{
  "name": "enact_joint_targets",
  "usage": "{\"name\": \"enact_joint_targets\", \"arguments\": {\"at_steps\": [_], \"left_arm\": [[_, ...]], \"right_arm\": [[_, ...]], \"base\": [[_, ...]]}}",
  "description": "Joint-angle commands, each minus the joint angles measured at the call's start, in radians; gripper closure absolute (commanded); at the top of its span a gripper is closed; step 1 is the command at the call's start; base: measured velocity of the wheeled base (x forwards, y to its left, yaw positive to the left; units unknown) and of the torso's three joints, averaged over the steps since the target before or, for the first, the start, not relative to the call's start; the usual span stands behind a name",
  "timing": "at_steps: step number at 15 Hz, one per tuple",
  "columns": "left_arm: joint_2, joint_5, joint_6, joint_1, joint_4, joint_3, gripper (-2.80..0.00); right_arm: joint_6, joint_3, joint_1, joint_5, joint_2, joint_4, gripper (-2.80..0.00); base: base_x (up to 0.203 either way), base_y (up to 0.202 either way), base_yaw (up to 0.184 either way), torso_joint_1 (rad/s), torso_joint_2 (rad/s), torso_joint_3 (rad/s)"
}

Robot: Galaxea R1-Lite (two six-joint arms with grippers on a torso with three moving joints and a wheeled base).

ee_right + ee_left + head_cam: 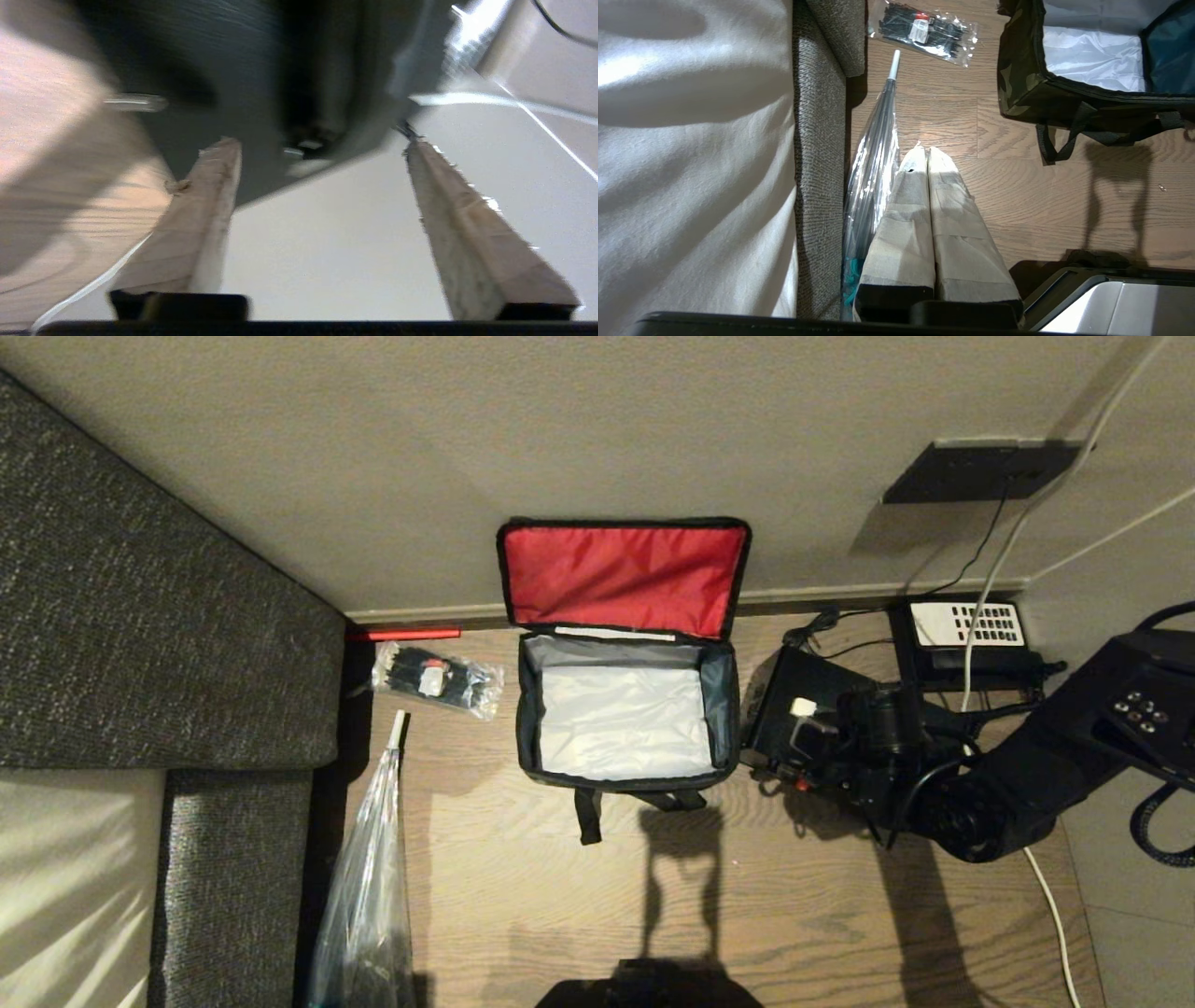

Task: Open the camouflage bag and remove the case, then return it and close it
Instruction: Release the handle, then grip the handle again

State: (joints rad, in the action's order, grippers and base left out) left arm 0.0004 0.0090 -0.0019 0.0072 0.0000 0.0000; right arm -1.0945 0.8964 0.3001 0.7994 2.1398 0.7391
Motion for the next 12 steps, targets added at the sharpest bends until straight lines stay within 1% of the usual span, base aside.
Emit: {"name": "enact_joint_targets", "arguments": {"at_steps": [1, 2, 3, 4, 6, 8, 10, 12], "left_arm": [[0.0, 0.0, -0.001, 0.0, 0.0, 0.002, 0.0], [0.0, 0.0, -0.001, 0.0, 0.0, 0.002, 0.0], [0.0, 0.0, -0.001, 0.0, 0.0, 0.002, 0.0], [0.0, 0.0, -0.001, 0.0, 0.0, 0.002, 0.0], [0.0, 0.0, -0.001, 0.0, 0.0, 0.002, 0.0], [0.0, 0.0, -0.001, 0.0, 0.0, 0.002, 0.0], [0.0, 0.0, -0.001, 0.0, 0.0, 0.002, 0.0], [0.0, 0.0, -0.001, 0.0, 0.0, 0.002, 0.0]], "right_arm": [[0.079, -0.009, 0.027, -0.049, -0.03, -0.064, -2.8], [0.109, -0.012, 0.034, -0.063, -0.055, -0.088, -2.8], [0.121, -0.016, 0.04, -0.077, -0.088, -0.111, -2.8], [0.127, -0.019, 0.045, -0.091, -0.129, -0.137, 0.0], [0.136, -0.034, 0.053, -0.107, -0.236, -0.2, 0.0], [0.164, -0.073, 0.065, -0.119, -0.378, -0.285, 0.0], [0.193, -0.135, 0.07, -0.128, -0.537, -0.352, 0.0], [0.233, -0.22, 0.072, -0.158, -0.703, -0.392, 0.0]], "base": [[0.0, 0.0, 0.0, 0.0, 0.0, 0.0], [0.0, 0.0, 0.0, 0.0, 0.0, 0.0], [0.0, 0.0, 0.0, 0.0, 0.0, 0.0], [0.0, 0.0, 0.0, 0.0, 0.0, 0.0], [0.0, 0.0, 0.0, 0.0, 0.0, 0.0], [0.0, 0.0, 0.0, 0.0, 0.0, 0.0], [0.0, 0.0, 0.0, 0.0, 0.0, 0.0], [0.0, 0.0, 0.0, 0.0, 0.0, 0.0]]}}
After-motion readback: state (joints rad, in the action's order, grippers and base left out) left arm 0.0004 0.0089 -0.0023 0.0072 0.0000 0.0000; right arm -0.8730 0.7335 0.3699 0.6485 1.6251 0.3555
